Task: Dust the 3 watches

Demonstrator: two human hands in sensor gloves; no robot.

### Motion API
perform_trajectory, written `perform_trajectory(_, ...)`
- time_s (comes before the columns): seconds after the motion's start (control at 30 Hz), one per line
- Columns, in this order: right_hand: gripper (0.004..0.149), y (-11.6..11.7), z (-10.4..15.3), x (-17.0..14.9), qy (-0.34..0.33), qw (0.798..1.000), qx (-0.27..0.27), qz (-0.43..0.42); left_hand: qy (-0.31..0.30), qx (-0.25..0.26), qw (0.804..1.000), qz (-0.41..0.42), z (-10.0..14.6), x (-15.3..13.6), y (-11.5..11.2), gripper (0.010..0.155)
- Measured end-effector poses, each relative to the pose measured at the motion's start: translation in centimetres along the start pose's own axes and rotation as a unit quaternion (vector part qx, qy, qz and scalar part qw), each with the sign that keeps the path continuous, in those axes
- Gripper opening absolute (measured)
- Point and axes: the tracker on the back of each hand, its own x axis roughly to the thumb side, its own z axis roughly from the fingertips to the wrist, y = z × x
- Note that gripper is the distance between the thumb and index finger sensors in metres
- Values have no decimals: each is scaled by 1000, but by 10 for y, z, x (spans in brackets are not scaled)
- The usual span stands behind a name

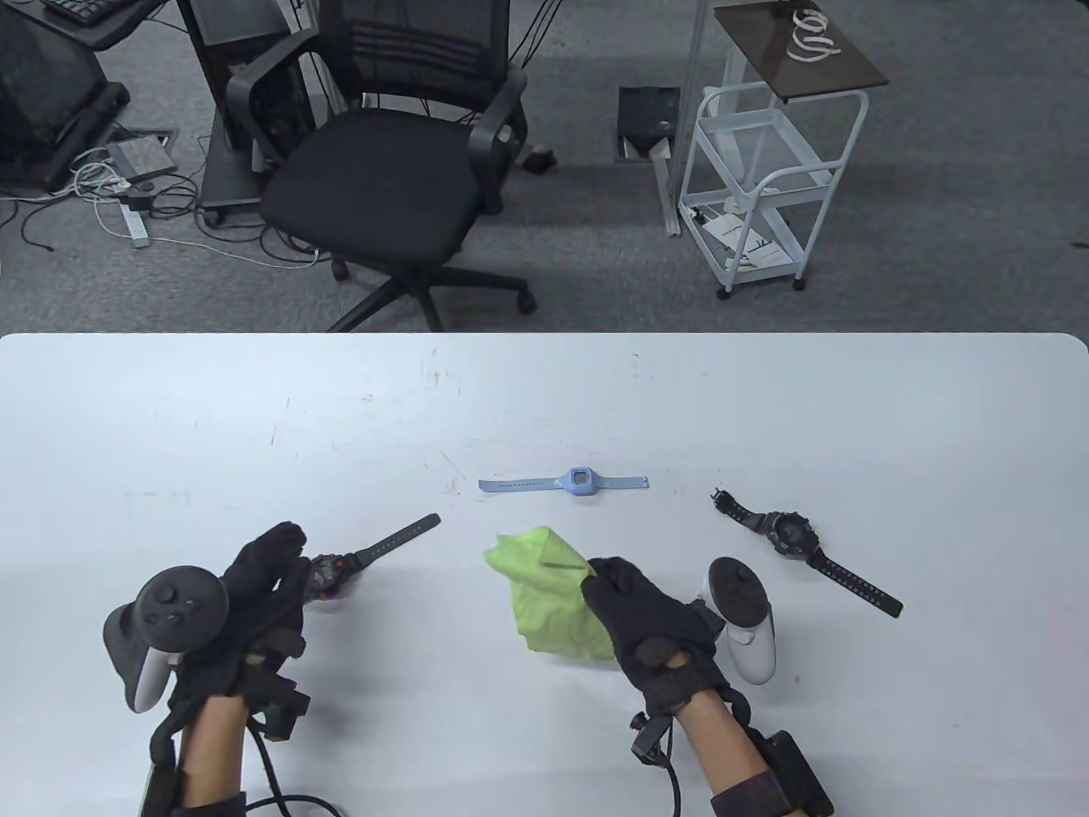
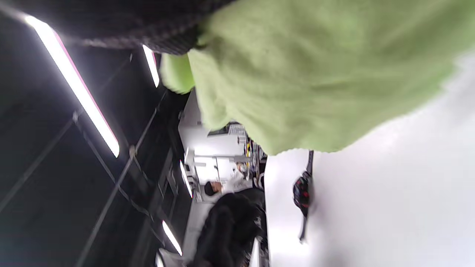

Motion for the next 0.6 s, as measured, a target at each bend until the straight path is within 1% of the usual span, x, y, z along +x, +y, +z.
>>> perform_trajectory(0.1, 49, -8, 2, 1, -9, 1000, -10, -17, 34, -6, 999, -24, -6, -12, -5, 55)
perform_trajectory(0.13, 49, -9, 3, 1, -12, 1000, -11, -18, 43, -11, 998, -44, -8, -16, -8, 55)
perform_trajectory(0.17, 49, -9, 3, 2, -16, 1000, -10, -23, 64, -19, 994, -82, -12, -24, -13, 55)
perform_trajectory(0.2, 49, -9, 3, 3, -19, 999, -8, -25, 74, -25, 992, -97, -14, -28, -15, 55)
perform_trajectory(0.33, 49, -8, 2, 6, -29, 999, -3, -27, 112, -73, 981, -140, -21, -41, -32, 58)
perform_trajectory(0.47, 49, -8, 1, 7, -35, 999, 3, -24, 137, -118, 965, -191, -26, -49, -45, 62)
perform_trajectory(0.53, 49, -8, 1, 7, -36, 999, 3, -23, 135, -128, 962, -200, -27, -51, -49, 64)
perform_trajectory(0.6, 48, -9, 1, 7, -35, 999, 5, -22, 133, -125, 959, -216, -28, -50, -51, 64)
